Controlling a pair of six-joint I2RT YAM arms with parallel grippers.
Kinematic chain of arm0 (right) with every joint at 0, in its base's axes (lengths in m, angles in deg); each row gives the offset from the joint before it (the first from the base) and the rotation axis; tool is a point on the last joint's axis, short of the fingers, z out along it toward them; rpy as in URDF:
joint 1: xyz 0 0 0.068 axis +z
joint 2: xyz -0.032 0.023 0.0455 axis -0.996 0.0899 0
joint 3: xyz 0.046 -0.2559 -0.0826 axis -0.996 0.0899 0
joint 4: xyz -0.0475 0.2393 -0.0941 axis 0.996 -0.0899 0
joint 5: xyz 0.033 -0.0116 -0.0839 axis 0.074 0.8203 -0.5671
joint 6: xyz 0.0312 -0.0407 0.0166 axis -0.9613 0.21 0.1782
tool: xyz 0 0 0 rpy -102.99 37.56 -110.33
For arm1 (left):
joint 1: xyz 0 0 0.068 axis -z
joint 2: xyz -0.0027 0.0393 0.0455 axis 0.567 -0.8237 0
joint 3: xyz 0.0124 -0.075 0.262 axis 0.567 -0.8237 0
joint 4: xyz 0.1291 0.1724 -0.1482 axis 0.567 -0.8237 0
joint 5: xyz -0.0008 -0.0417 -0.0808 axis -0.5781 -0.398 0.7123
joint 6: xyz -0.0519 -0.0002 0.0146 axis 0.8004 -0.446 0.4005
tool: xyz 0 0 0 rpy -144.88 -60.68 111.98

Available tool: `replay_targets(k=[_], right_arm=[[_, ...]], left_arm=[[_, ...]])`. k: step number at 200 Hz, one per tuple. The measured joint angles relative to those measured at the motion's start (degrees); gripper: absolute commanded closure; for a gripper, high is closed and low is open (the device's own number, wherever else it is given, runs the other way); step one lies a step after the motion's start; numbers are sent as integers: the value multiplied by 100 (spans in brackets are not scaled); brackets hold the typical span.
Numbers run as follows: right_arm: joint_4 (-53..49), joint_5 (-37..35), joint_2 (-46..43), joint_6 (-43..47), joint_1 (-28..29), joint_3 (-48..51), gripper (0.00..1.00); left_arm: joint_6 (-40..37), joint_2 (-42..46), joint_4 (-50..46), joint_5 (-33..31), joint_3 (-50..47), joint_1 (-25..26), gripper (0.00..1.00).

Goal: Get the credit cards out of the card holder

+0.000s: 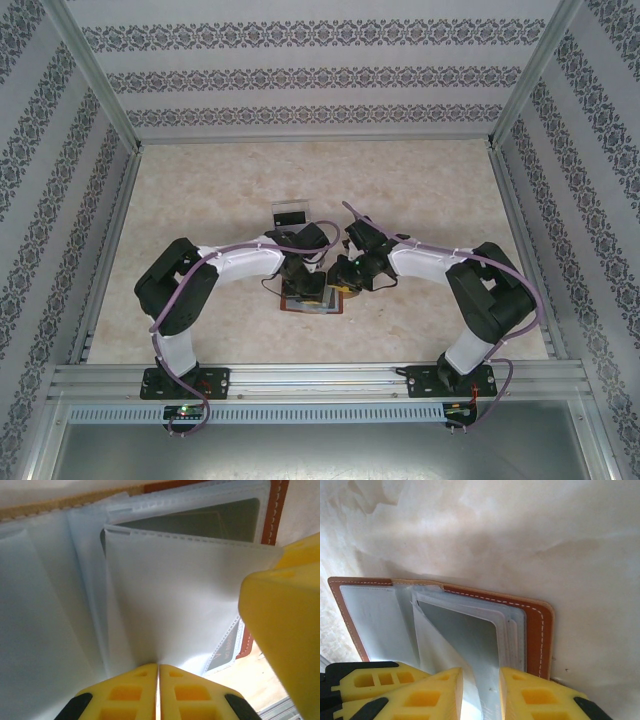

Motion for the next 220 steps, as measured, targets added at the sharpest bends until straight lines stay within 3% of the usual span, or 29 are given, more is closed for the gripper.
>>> replay_targets(k=[130,173,220], right_arm=[[273,164,79,-188,63,-4,73],[308,212,85,-223,122,-37,72],[334,251,94,-321,251,-214,71]], left_arm=[[46,225,199,90,-186,-37,88],[44,1067,208,57,-271,-81,82],[50,2094,284,-199,-796,-505,75]])
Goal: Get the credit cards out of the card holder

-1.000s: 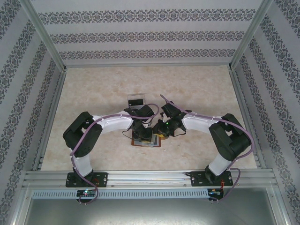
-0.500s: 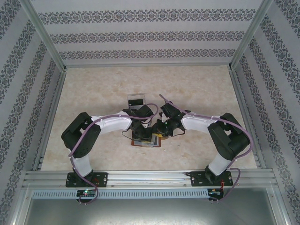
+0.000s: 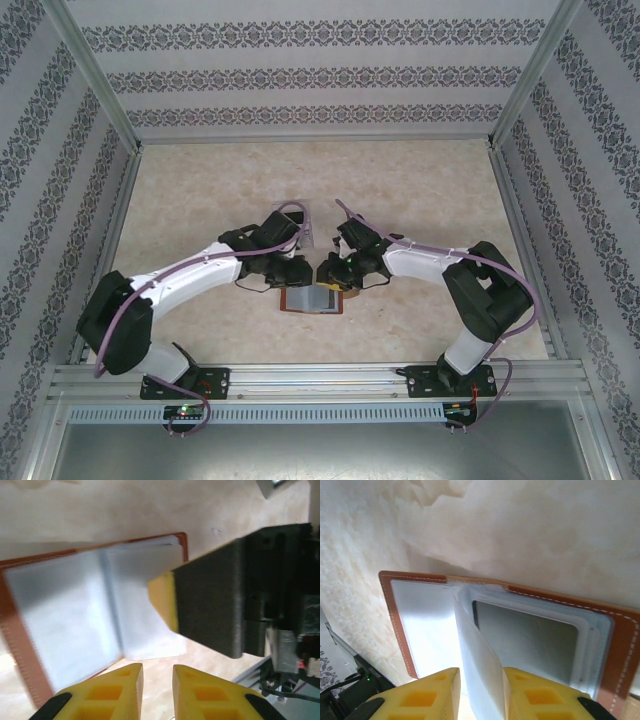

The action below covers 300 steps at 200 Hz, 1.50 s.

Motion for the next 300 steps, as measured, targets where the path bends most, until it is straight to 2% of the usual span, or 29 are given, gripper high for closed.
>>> replay_targets(k=[60,74,108,122,171,192,211,245,300], right_arm=[[17,-2,275,-151,275,-304,69],[20,-2,345,-175,350,-409,69],[20,-2,503,-264,505,-682,69],[20,-4,599,-289,566,-791,69],[20,-7,839,-339,684,-944,69],[31,-7,951,-367,684,-999,68],[52,-7,1027,-413,686,-1005,62],[57,-7,1049,-424,686,-1019,60],[57,-4,1049,-424,686,-1102,49]], left_arm=[[-11,1069,328,192,-935,-898,69],[-81,1193,343,317,-944,-1088,74],[-282,1294,461,787,-984,-1482,94],[-295,1311,592,1023,-1049,-1593,95],[-323,1287,743,1561,-1119,-1635,89],[-372,1248,743,1604,-1119,-1635,86],[-433,1237,741,1602,-1119,-1635,84],[-448,1235,741,1602,-1119,-1635,84],[-448,1202,741,1602,-1119,-1635,81]])
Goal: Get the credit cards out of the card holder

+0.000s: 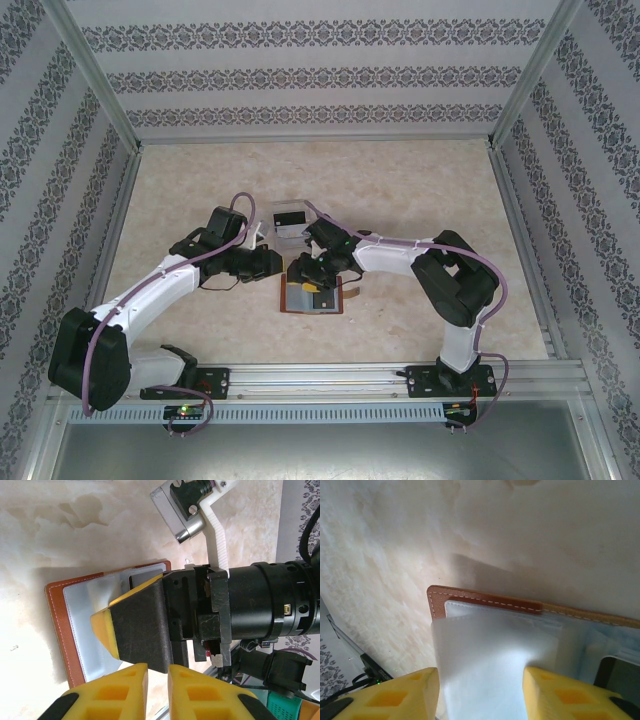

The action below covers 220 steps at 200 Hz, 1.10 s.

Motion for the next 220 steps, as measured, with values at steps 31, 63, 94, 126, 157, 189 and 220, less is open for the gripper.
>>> replay_targets(k=[31,63,94,126,157,189,220], right_arm=[[2,0,0,0,0,-42,47],[7,2,0,-2,0,-55,47],[37,0,-2,-2,0,-55,49],[46,-28,-74,-2,-2,-39,50],[42,-98,-372,0,-72,83,52],[-17,-168,-706,26,-280,323,53],[-133,-273,-970,105,-490,599,54]], left_arm=[[0,0,0,0,0,0,79],[0,-11,-13,-2,0,0,79],[2,-85,-13,-7,0,0,74],[7,-227,-13,-17,0,4,73],[31,-431,-13,-50,9,79,74],[114,-610,-7,-87,98,247,76],[179,-951,11,-157,247,470,78]])
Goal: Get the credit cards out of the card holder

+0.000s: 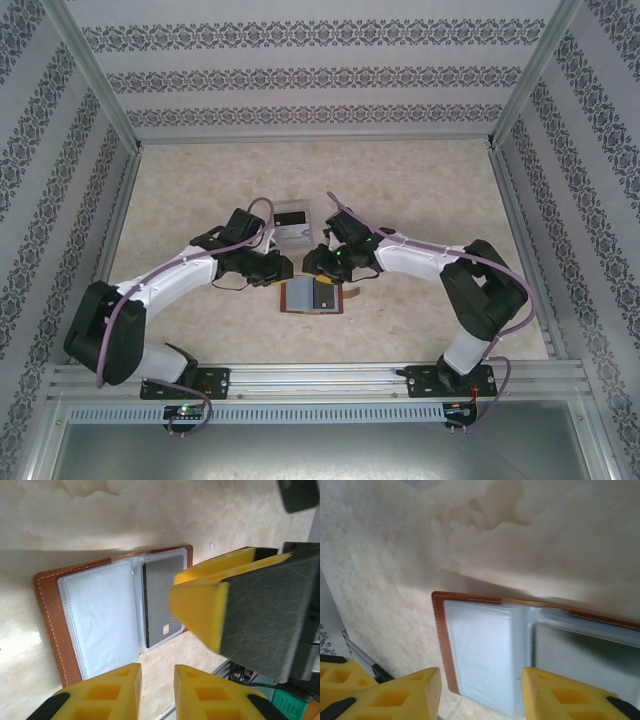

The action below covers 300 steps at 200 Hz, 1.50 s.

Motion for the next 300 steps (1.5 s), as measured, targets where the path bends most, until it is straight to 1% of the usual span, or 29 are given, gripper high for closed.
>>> replay_targets(k=[12,47,131,185,300], right_arm=[[-57,-46,-74,46,-59,87,55],[-214,-203,-225,179,-168,330,56],[-299,-319,-367,330,-393,710,57],[-295,-330,-391,330,-428,717,58],[-273,-328,-391,328,-424,717,59]], left_arm=[[22,-153,9,-26,52,81,79],[186,-608,127,-157,212,354,78],[584,-1526,485,-214,584,732,71],[708,-1773,632,-192,656,780,75],[750,-2013,793,-151,695,782,76]])
